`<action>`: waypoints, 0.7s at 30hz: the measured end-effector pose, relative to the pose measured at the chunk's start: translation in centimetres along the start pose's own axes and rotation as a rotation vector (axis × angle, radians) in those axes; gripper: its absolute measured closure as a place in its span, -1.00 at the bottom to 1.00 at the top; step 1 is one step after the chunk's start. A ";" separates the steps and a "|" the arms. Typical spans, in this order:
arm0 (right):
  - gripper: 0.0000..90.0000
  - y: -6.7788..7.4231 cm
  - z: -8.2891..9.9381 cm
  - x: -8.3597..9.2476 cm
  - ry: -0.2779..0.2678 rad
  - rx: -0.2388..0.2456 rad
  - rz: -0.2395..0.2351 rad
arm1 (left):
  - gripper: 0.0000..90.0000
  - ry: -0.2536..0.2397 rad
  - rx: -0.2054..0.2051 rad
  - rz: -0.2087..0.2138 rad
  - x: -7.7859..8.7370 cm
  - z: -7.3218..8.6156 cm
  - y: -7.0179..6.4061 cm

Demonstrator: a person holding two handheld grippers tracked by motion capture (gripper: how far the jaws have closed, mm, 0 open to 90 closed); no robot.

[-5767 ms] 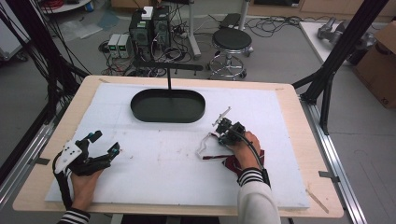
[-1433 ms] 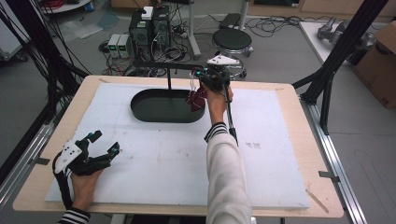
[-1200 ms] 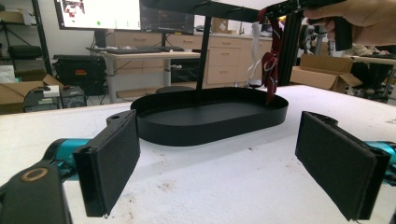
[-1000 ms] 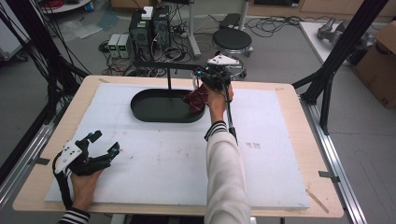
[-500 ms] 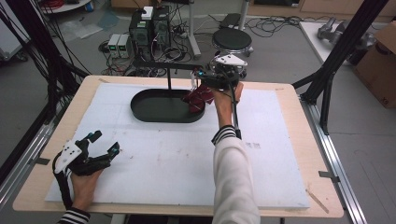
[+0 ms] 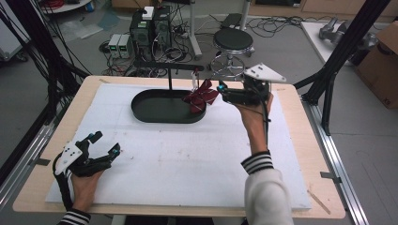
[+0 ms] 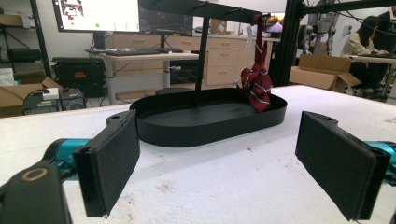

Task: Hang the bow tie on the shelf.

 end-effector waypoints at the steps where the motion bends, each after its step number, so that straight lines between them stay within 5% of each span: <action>1: -0.96 0.0 0.0 0.0 0.000 0.000 0.000 | -0.68 -0.002 0.000 0.001 0.0 0.0 0.0; 5: -0.97 -1.0 2.2 4.5 0.002 0.020 0.016 | -0.69 -0.003 -0.004 0.005 0.0 0.0 0.0; 6: -0.97 -1.0 2.2 4.5 0.002 0.020 0.016 | -0.69 -0.003 -0.005 0.005 0.0 0.0 -0.1; 12: -0.97 -2.4 6.8 10.2 -0.027 -0.030 0.044 | -0.69 0.000 -0.009 0.003 0.0 0.0 -0.1; 21: -0.97 -1.3 12.8 13.8 -0.095 0.000 0.058 | -0.69 0.003 -0.010 0.000 0.0 0.0 -0.1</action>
Point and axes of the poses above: each handheld gripper's, and its own axes: x roughly backward along the jaws, z roughly out of its underside, y roughly to its left, the point moved 6 cm from there along -x, roughly forward along the jaws, and after that the axes turned 3 degrees about -x, right-handed, at the moved point
